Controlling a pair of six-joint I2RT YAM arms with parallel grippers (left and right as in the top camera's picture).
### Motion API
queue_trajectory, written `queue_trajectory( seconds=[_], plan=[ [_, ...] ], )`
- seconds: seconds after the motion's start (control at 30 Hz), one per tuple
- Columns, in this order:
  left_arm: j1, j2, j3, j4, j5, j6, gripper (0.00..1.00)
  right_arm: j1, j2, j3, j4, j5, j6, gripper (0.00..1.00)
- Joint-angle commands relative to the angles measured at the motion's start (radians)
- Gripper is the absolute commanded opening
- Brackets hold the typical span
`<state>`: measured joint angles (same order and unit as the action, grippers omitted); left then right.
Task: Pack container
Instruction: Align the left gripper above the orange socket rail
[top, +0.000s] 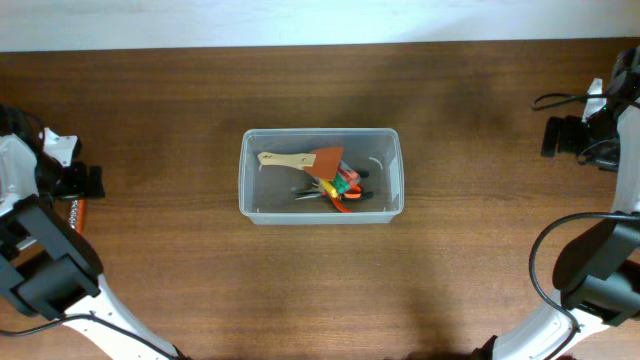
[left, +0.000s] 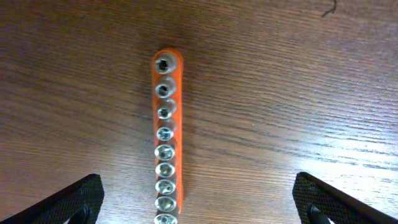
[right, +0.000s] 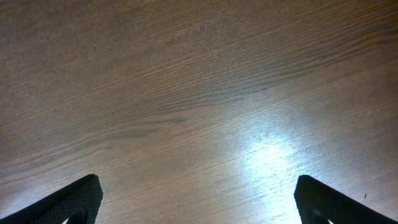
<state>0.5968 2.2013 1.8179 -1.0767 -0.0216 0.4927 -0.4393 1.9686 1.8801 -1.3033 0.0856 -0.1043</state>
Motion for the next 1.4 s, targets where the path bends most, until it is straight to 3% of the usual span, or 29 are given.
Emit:
queue_trajectory(
  seconds=[0.0, 1.37],
  plan=[
    [0.027, 0.006, 0.050, -0.008, 0.034, -0.005, 0.99, -0.005, 0.002, -0.003, 0.003, -0.002, 0.009, 0.99],
    [0.028, 0.135, 0.063, 0.010, 0.035, 0.018, 0.99, -0.005, 0.002, -0.003, 0.003, -0.002, 0.009, 0.99]
  ],
)
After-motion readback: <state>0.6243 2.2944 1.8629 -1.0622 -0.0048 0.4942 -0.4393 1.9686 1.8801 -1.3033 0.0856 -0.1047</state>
